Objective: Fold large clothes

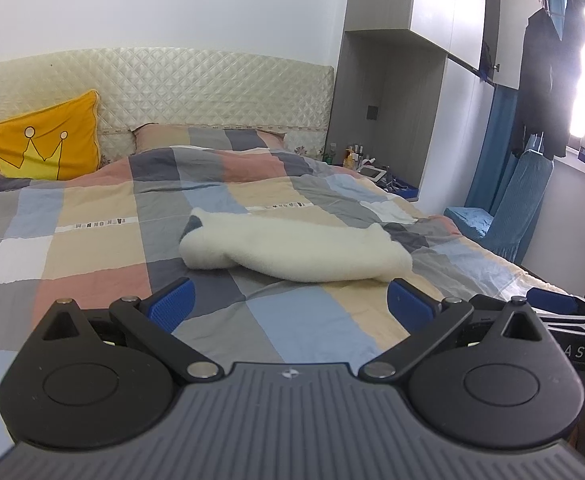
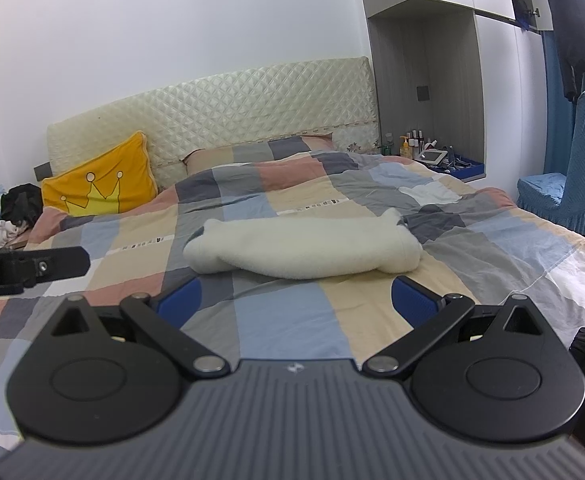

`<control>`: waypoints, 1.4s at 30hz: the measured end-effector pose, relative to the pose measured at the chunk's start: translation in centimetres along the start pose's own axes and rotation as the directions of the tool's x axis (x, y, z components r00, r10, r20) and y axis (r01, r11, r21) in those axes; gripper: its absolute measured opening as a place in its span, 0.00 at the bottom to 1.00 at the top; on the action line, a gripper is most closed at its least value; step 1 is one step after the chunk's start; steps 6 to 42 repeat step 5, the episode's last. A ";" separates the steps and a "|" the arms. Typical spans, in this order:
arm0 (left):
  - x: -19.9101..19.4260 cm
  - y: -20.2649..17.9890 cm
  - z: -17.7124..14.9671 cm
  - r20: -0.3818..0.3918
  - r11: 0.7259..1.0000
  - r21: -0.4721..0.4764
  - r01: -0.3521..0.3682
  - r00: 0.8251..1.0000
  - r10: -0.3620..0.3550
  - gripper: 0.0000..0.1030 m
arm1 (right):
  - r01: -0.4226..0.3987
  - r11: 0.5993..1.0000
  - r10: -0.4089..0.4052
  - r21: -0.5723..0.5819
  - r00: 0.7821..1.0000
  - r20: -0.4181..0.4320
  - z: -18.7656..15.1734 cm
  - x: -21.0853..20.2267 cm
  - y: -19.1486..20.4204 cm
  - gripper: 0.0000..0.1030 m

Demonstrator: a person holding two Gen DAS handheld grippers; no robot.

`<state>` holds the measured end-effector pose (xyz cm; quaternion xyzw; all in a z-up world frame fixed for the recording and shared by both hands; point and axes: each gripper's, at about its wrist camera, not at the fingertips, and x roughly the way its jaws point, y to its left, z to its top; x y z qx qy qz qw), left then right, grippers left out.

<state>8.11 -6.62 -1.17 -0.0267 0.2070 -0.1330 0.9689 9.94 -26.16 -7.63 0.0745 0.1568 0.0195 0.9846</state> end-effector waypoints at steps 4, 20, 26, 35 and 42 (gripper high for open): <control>-0.1 0.1 0.0 -0.003 1.000 0.000 0.000 1.000 0.000 1.00 | 0.000 1.000 0.000 -0.002 1.000 0.000 0.0 0.0 -0.1 1.00; -0.1 0.1 0.0 -0.004 1.000 -0.002 0.001 1.000 -0.001 1.00 | 0.002 1.000 -0.002 -0.001 1.000 0.001 0.0 0.0 -0.1 1.00; -0.1 0.1 0.0 -0.004 1.000 -0.002 0.001 1.000 -0.001 1.00 | 0.002 1.000 -0.002 -0.001 1.000 0.001 0.0 0.0 -0.1 1.00; -0.1 0.1 0.0 -0.004 1.000 -0.002 0.001 1.000 -0.001 1.00 | 0.002 1.000 -0.002 -0.001 1.000 0.001 0.0 0.0 -0.1 1.00; -0.1 0.1 0.0 -0.004 1.000 -0.002 0.001 1.000 -0.001 1.00 | 0.002 1.000 -0.002 -0.001 1.000 0.001 0.0 0.0 -0.1 1.00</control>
